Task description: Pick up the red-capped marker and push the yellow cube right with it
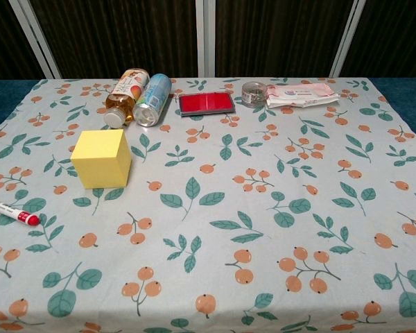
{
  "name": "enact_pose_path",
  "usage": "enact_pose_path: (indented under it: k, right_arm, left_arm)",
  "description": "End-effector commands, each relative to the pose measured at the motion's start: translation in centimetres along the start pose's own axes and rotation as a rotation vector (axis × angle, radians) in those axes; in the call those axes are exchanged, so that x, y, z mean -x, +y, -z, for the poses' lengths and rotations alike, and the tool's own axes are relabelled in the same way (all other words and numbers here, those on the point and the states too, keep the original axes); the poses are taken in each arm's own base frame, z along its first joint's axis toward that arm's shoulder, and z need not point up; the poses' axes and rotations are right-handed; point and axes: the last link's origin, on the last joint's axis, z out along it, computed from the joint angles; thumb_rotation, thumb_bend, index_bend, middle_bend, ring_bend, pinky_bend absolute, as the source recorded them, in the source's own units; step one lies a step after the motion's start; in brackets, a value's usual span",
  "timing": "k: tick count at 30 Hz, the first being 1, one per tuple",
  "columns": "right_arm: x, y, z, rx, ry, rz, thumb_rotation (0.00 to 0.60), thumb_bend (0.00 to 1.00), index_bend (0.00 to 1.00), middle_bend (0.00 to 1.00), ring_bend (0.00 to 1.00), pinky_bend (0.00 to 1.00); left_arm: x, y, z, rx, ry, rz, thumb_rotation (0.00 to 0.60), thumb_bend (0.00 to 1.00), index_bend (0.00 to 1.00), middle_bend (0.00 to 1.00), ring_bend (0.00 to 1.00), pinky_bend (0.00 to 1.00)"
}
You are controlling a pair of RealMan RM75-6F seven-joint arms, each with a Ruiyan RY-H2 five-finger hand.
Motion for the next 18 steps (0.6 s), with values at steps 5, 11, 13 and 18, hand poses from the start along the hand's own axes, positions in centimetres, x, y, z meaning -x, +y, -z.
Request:
enact_pose_path:
  k: [5, 11, 13, 18]
  right_arm:
    - [0.0, 0.0, 0.0, 0.004, 0.001, 0.001, 0.6, 0.2, 0.0, 0.1, 0.0, 0.0]
    - [-0.2, 0.0, 0.2, 0.001, 0.011, 0.002, 0.6, 0.2, 0.0, 0.1, 0.0, 0.0]
    - [-0.3, 0.0, 0.2, 0.001, 0.014, 0.002, 0.6, 0.2, 0.0, 0.1, 0.0, 0.0]
    - [-0.4, 0.0, 0.3, -0.002, 0.019, 0.006, 0.6, 0.2, 0.0, 0.1, 0.0, 0.0]
  left_arm:
    - [0.2, 0.0, -0.1, 0.004, -0.006, -0.002, 0.6, 0.13, 0.23, 0.2, 0.13, 0.27]
    - [0.1, 0.2, -0.3, 0.033, -0.006, -0.012, 0.6, 0.13, 0.24, 0.2, 0.13, 0.27]
    - [0.1, 0.3, -0.7, 0.055, -0.007, -0.02, 0.6, 0.13, 0.25, 0.21, 0.13, 0.27]
    - [0.4, 1.2, -1.9, 0.15, -0.004, -0.064, 0.6, 0.15, 0.32, 0.3, 0.17, 0.27]
